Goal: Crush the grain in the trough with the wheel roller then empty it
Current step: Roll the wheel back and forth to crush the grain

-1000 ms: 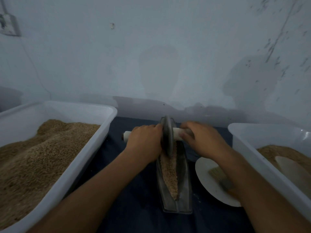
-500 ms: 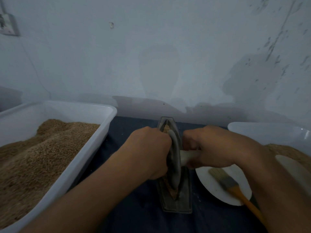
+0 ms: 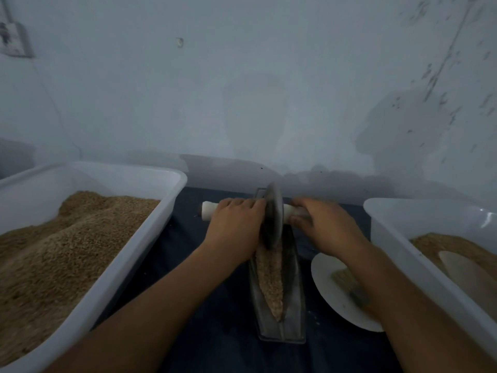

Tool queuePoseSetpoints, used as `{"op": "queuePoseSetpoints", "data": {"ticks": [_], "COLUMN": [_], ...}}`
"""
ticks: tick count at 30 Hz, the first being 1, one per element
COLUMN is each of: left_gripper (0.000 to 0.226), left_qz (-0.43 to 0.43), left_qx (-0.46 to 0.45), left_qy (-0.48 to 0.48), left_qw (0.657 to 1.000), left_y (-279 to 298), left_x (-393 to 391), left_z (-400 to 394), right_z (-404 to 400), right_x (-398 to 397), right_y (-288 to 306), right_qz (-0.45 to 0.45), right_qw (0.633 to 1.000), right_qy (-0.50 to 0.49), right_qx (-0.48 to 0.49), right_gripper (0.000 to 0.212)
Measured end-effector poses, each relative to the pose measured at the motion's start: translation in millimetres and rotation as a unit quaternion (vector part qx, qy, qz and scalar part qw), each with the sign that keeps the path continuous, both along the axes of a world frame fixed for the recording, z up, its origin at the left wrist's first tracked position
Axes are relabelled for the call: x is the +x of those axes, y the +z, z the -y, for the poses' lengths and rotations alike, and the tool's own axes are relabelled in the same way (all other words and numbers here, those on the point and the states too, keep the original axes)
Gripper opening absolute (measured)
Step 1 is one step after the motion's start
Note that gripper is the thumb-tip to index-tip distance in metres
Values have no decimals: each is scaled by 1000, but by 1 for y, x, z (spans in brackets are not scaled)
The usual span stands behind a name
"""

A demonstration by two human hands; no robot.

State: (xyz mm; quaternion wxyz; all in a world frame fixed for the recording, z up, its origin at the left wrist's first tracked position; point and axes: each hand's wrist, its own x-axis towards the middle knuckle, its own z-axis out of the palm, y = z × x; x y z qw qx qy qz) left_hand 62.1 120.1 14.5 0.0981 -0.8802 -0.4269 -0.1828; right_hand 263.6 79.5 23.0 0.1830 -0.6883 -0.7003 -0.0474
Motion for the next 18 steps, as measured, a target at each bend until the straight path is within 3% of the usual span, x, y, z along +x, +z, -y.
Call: {"op": "queuePoseSetpoints", "data": {"ticks": [5, 11, 18], "left_gripper": [43, 14, 36], "left_qz": [11, -56, -121], "left_qx": [-27, -93, -45], "left_qy": [0, -13, -23], "left_qw": [1000, 994, 991], "left_y": [2, 29, 56], "left_x": [-4, -12, -20], "left_z": [-1, 17, 63], "right_z": [3, 18, 54], "right_x": [-4, -9, -24], "right_y": [2, 32, 61], "right_qz": [34, 47, 96], "right_qw": [999, 991, 970], "right_qy": [5, 58, 100], "right_qx": [7, -112, -198], "right_gripper": [36, 22, 38]}}
